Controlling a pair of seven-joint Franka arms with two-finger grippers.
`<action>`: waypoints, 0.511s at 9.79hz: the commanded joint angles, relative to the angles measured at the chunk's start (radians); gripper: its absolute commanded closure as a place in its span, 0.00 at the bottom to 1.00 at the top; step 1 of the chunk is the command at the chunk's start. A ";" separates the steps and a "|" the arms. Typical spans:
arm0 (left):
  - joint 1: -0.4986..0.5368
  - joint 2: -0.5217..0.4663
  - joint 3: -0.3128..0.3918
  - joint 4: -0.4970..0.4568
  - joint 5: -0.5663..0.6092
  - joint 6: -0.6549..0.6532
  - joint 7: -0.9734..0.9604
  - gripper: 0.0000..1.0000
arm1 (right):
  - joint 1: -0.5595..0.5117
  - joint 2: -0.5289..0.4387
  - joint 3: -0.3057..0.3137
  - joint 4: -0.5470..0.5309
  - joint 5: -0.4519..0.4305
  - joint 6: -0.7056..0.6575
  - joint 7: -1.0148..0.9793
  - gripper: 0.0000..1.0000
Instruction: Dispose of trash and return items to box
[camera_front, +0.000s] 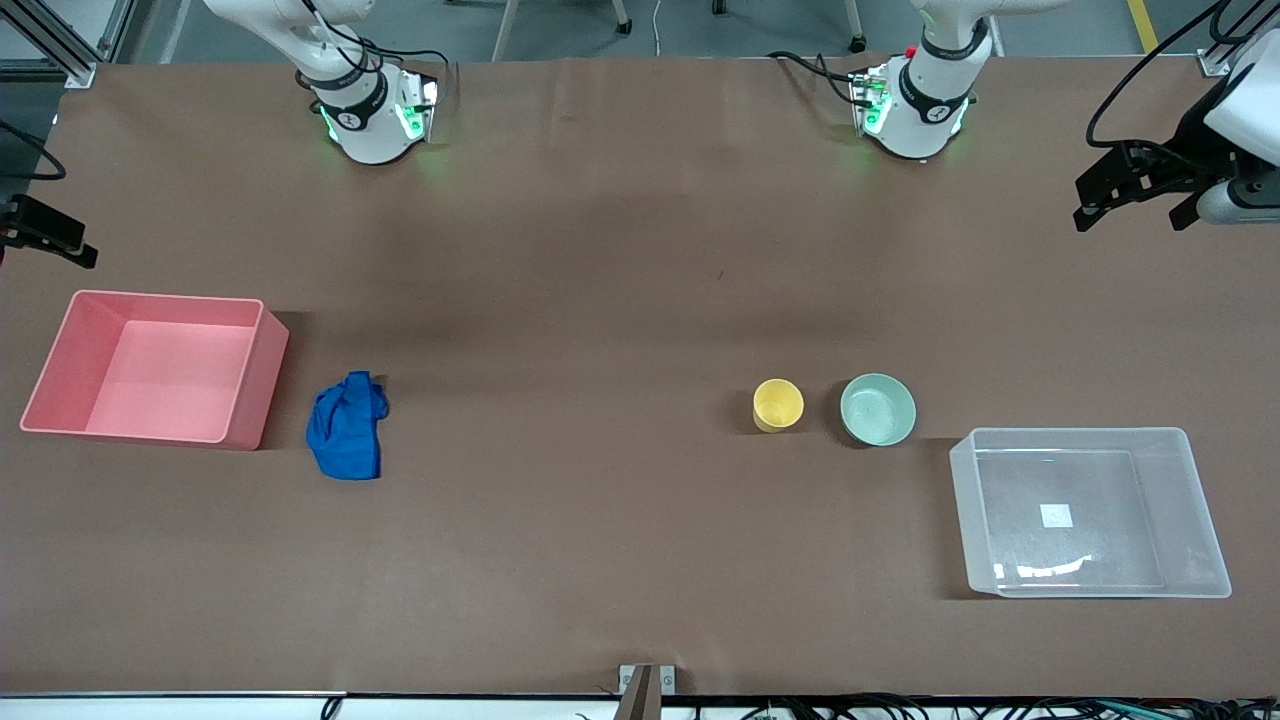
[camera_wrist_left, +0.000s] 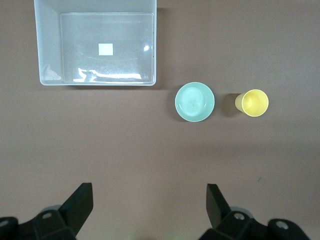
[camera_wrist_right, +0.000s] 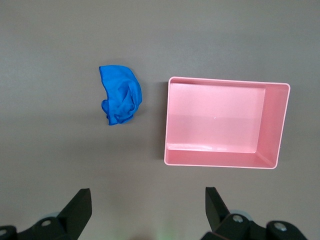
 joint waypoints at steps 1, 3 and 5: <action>-0.005 0.019 0.000 -0.002 -0.005 -0.028 0.010 0.00 | -0.006 -0.030 0.005 -0.026 -0.001 -0.004 -0.002 0.00; 0.001 0.030 0.002 0.013 0.000 -0.030 0.010 0.00 | -0.006 -0.030 0.005 -0.026 -0.001 -0.005 -0.002 0.00; -0.006 0.090 0.000 0.061 0.002 -0.043 0.012 0.00 | -0.006 -0.029 0.005 -0.026 -0.001 -0.002 -0.002 0.00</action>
